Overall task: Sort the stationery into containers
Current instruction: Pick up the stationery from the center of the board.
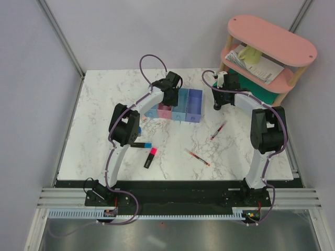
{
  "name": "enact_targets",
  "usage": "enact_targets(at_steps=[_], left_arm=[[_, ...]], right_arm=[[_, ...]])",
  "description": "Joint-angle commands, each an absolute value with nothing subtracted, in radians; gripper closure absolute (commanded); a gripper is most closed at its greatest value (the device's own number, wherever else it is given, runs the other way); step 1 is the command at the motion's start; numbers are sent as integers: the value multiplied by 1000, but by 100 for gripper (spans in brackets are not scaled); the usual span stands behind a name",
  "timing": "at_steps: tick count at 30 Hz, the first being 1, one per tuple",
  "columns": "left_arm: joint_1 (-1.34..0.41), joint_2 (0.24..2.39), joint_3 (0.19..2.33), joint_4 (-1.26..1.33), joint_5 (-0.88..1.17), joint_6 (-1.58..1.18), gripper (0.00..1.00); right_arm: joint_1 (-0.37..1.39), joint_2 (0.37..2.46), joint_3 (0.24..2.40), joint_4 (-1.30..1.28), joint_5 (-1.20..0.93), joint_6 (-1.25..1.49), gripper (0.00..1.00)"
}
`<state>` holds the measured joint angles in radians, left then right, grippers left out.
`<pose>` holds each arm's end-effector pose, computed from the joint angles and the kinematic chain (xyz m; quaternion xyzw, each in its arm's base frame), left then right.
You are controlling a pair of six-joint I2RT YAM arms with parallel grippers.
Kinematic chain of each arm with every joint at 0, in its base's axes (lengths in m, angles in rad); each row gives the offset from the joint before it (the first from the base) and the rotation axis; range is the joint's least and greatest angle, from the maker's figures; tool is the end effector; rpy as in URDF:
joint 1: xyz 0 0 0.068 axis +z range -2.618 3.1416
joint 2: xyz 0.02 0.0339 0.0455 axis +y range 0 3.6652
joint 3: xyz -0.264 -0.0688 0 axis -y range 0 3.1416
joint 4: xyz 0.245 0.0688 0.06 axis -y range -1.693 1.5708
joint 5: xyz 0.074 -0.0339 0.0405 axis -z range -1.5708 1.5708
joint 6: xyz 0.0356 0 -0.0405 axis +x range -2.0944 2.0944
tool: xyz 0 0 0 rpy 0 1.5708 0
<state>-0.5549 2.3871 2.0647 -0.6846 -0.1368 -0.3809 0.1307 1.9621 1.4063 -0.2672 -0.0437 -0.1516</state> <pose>0.4463 -0.2710 0.1812 0.0643 0.9563 -0.0666 0.2773 0.4311 0.0582 0.1989 -0.1388 0.9203 0.0165 0.3654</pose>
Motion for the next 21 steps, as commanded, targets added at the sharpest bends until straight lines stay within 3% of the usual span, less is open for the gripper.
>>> enact_targets(at_steps=[1, 4, 21], left_arm=[[-554, 2421, 2129, -678, -170, -374, 55], [-554, 2415, 2135, -680, -167, -370, 55], [-545, 2177, 2086, -678, -176, -224, 52]], right_arm=[[129, 1951, 1399, -229, -41, -132, 51], [127, 1947, 1394, -229, -41, -133, 57], [130, 1793, 1482, -334, -67, -130, 59]])
